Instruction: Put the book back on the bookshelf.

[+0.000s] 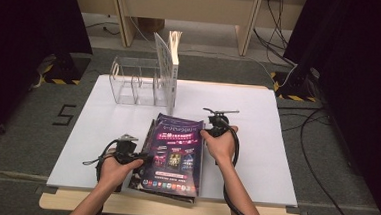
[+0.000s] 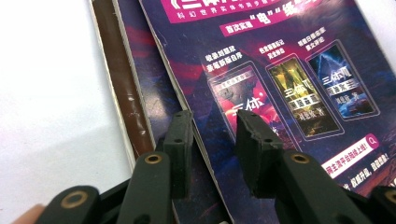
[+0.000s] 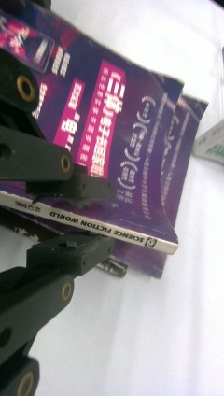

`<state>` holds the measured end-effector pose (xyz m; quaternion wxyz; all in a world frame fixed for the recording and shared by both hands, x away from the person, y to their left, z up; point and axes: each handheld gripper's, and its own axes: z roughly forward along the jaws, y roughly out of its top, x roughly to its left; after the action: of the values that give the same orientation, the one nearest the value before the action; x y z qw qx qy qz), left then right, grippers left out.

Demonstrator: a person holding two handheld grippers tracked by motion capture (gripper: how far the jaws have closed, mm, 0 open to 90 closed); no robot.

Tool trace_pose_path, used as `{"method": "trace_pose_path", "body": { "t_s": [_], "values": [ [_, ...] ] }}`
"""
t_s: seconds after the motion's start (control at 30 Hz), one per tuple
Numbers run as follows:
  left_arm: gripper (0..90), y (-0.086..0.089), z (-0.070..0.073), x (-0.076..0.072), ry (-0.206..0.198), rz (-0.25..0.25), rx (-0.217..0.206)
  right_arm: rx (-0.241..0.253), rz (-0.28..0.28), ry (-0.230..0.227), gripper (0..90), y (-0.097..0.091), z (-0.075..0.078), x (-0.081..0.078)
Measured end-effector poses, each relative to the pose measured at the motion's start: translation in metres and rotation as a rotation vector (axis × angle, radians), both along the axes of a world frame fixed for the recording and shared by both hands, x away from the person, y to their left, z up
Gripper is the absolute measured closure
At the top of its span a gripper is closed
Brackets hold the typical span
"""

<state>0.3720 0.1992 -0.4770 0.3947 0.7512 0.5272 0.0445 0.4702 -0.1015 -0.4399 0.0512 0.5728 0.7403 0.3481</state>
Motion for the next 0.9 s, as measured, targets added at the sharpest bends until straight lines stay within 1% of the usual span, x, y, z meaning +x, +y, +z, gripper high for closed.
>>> {"method": "trace_pose_path", "body": {
  "t_s": [0.07, 0.13, 0.17, 0.2, 0.23, 0.3, 0.33, 0.47, 0.6, 0.63, 0.67, 0.8, 0.9],
  "values": [
    [66.0, 0.0, 0.0, 0.0, -0.003, 0.001, 0.004, 0.018, 0.004, 0.013, 74.5, 0.0, 0.003, 0.001],
    [66.0, 0.0, 0.0, 0.0, -0.003, -0.001, 0.008, 0.018, 0.01, 0.014, 74.6, 0.0, 0.003, 0.002],
    [66.0, 0.0, 0.0, 0.0, -0.003, -0.001, 0.01, 0.022, 0.007, 0.031, 74.7, 0.0, 0.004, 0.002],
    [66.0, 0.0, 0.0, 0.0, -0.001, 0.001, 0.01, 0.028, 0.014, 0.034, 75.0, -0.001, 0.004, 0.004],
    [66.1, 0.0, 0.0, 0.0, 0.005, 0.003, 0.007, 0.047, 0.011, 0.04, 74.8, -0.001, 0.003, 0.005],
    [66.1, -0.001, 0.001, 0.001, 0.011, 0.008, 0.01, 0.047, 0.014, 0.043, 73.6, -0.002, 0.001, 0.006],
    [66.0, -0.002, 0.002, 0.001, 0.012, 0.011, 0.017, 0.051, 0.011, 0.058, 72.7, -0.002, 0.001, 0.006],
    [65.9, -0.002, 0.002, 0.001, 0.012, 0.015, 0.021, 0.047, 0.017, 0.061, 72.2, -0.003, -0.003, 0.007],
    [65.8, -0.003, 0.002, 0.0, 0.011, 0.014, 0.025, 0.067, 0.009, 0.082, 71.0, -0.005, -0.007, 0.01],
    [65.8, -0.003, 0.002, 0.0, 0.011, 0.014, 0.024, 0.068, 0.014, 0.085, 70.7, -0.006, -0.007, 0.01],
    [65.8, -0.003, 0.002, 0.0, 0.011, 0.014, 0.023, 0.076, 0.008, 0.077, 70.1, -0.005, -0.007, 0.01],
    [65.8, -0.003, 0.002, 0.001, 0.012, 0.015, 0.022, 0.084, 0.011, 0.074, 67.2, -0.003, -0.008, 0.011],
    [65.8, -0.003, 0.002, 0.0, 0.01, 0.015, 0.021, 0.071, 0.015, 0.072, 66.6, -0.002, -0.009, 0.012]
  ]
}}
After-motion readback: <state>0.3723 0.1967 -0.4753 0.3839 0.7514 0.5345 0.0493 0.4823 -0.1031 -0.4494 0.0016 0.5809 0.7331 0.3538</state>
